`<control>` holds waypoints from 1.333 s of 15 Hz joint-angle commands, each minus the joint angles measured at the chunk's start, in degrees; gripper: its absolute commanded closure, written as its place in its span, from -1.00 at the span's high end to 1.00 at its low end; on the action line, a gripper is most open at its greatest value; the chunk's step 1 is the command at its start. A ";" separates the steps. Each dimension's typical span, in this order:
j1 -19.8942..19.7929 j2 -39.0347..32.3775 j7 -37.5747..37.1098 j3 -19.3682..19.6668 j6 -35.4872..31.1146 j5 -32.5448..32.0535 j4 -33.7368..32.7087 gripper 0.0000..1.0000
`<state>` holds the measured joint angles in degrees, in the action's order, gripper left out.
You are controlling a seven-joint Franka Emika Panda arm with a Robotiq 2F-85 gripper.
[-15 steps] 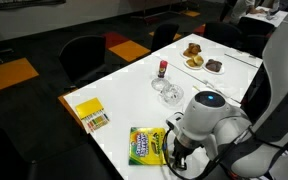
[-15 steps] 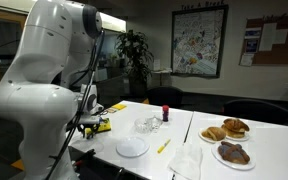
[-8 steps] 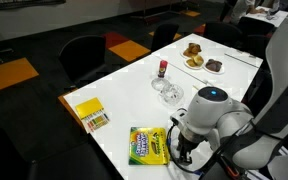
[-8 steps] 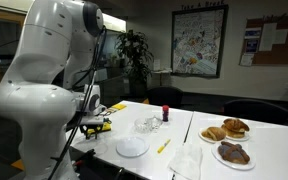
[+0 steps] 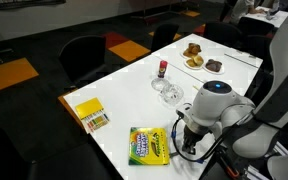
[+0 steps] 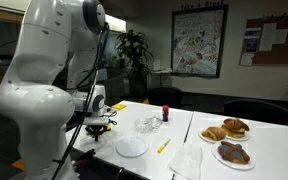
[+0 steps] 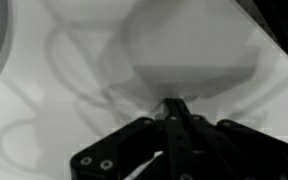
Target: Pick up two of the crayons and put them to the right
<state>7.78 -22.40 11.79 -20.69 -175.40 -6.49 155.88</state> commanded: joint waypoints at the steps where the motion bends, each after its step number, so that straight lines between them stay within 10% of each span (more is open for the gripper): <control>1: -5.35 1.36 4.72 -4.01 3.07 -1.35 1.34 -0.35; 5: -9.02 -0.59 11.97 -10.64 7.37 -1.33 -1.01 0.20; 11: -2.52 3.44 13.47 -7.48 9.88 -6.09 -3.43 0.97; 20: 2.16 3.72 12.44 -4.01 6.70 -8.87 -3.72 1.00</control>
<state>8.39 -19.45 24.21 -26.70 -168.02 -14.17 151.55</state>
